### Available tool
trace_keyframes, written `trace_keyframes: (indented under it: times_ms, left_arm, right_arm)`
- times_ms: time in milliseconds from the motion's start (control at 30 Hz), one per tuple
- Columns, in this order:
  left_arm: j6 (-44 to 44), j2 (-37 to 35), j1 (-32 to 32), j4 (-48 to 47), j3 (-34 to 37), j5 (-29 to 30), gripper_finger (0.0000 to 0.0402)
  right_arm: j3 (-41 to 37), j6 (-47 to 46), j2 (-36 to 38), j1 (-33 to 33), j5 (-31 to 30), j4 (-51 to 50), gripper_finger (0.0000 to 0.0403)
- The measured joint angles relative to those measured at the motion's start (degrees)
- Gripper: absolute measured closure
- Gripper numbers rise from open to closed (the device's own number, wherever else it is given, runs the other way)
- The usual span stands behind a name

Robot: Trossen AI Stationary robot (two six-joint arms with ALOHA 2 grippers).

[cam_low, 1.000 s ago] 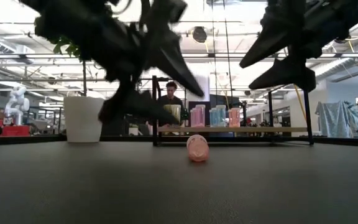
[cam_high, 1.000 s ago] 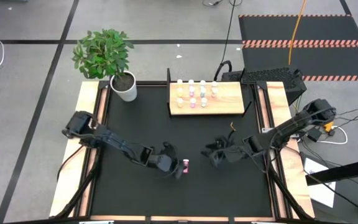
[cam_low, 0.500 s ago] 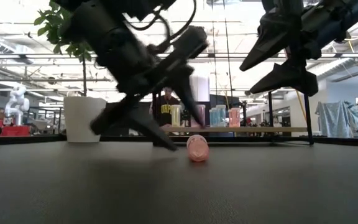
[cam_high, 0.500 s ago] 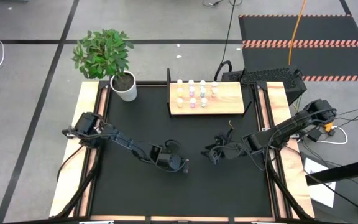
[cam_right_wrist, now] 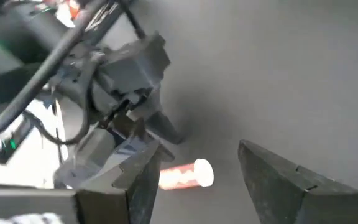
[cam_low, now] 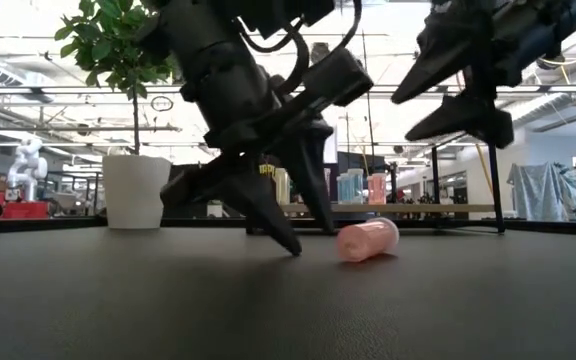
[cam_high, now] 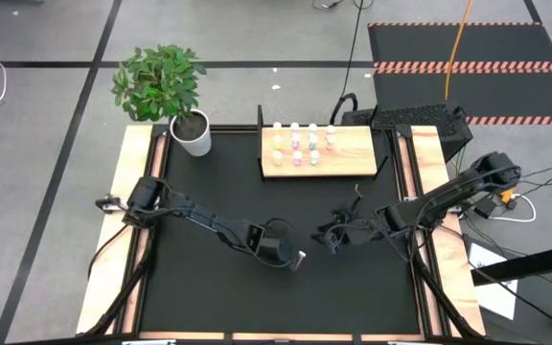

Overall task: Pick and place medicine bottles onto shelf by color
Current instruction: Put the orange pill bottle on the shelf aligned with the other orange pill bottles

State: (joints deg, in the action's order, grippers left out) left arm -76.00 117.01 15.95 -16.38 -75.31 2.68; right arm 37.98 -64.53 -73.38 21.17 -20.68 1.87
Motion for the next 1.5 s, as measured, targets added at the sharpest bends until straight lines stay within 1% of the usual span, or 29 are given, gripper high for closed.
trace_keyframes:
  times_ms: [67, 167, 233, 333, 400, 433, 533, 567, 633, 700, 800, 900, 1000, 1100, 1133, 1233, 1300, 1400, 1500]
  left_arm:
    - [0.4, 0.07, 0.21, 1.08, 0.05, -0.62, 0.0263]
    - [0.41, -0.93, 0.94, 3.11, 0.07, -0.9, 0.0266]
    - [3.24, -1.16, 1.54, 5.31, -0.73, 1.62, 0.0266]
    - [10.1, -1.1, 2.79, 3.38, -2.41, 7.84, 0.0266]
    - [11.72, -1.08, 3.39, 1.2, -3.58, 11.41, 0.0266]
    - [10.52, -1.11, 3.44, -1.48, -4.27, 12.16, 0.0266]
    - [3.72, -0.91, 3.26, -11.69, -8.1, 11.77, 0.0266]
    - [2.67, -0.91, 3.25, -13.89, -9.64, 11.56, 0.0266]
    - [3.65, -1.13, 3.4, -14.65, -11.87, 12.04, 0.0266]
    - [5.37, -1.14, 4.08, -15.04, -13.27, 13.7, 0.0266]
    - [4.89, -1.07, 4.78, -14.51, -14.99, 15.01, 0.0266]
    - [5.25, -0.4, 5.27, -12.4, -15.33, 15.48, 0.0266]
    - [7.99, 0.82, 5.96, -11.93, -15.09, 15.82, 0.0266]
    - [8.11, 1.58, 6.77, -10.87, -15.14, 16.82, 0.0266]
    - [8.42, 2.37, 6.84, -9.24, -15.22, 17.18, 0.0266]
    - [8.31, 4.68, 6.76, -6.72, -15.04, 17.17, 0.0266]
    - [8.29, 6.15, 6.69, -2.64, -15.05, 17.12, 0.0266]
    - [5.61, 7.24, 6.7, -0.5, -15.1, 16.29, 0.0266]
    - [5.55, 7.57, 6.56, -1.81, -15.05, 14.31, 0.0266]
  right_arm:
    - [0.0, 5.06, 1.95, 0.04, 0.04, -0.89, 0.0195]
    - [0.0, 17.27, 6.08, -0.09, 0.04, -0.48, 0.0195]
    - [0.02, 25.4, 9.0, -0.61, 0.11, -0.41, 0.0195]
    - [0.02, 33.06, 13.03, -2.2, 0.17, -0.77, 0.0195]
    - [0.02, 37.55, 15.63, -3.63, 1.72, -1.5, 0.0195]
    - [0.05, 39.53, 16.84, -4.28, 2.87, -2.05, 0.0195]
    - [0.06, 43.67, 20.23, -5.52, 5.36, -5.68, 0.0195]
    - [0.06, 45.91, 21.25, -5.8, 6.37, -6.59, 0.0195]
    - [0.04, 53.35, 22.86, -5.88, 8.86, -9.2, 0.0195]
    - [0.04, 60.22, 23.72, -5.83, 10.36, -11.14, 0.0195]
    - [0.0, 66.09, 24.06, -5.84, 10.35, -13.15, 0.0195]
    - [-0.02, 68.79, 24.03, -5.84, 10.36, -15.23, 0.0195]
    - [-1.17, 68.92, 24.1, -5.84, 10.36, -14.95, 0.0195]
    - [-2.75, 69.05, 24.05, -5.84, 10.36, -15.07, 0.0195]
    - [-3.4, 68.91, 24.07, -5.84, 10.33, -14.88, 0.0195]
    - [-5.33, 67.81, 24.12, -5.82, 10.4, -15.37, 0.0195]
    - [-6.35, 66.41, 24.22, -5.8, 10.46, -15.1, 0.0195]
    - [-7.1, 63.91, 24.48, -5.71, 10.51, -15.38, 0.0195]
    - [-7.28, 61.66, 24.97, -5.68, 12.03, -16.03, 0.0195]
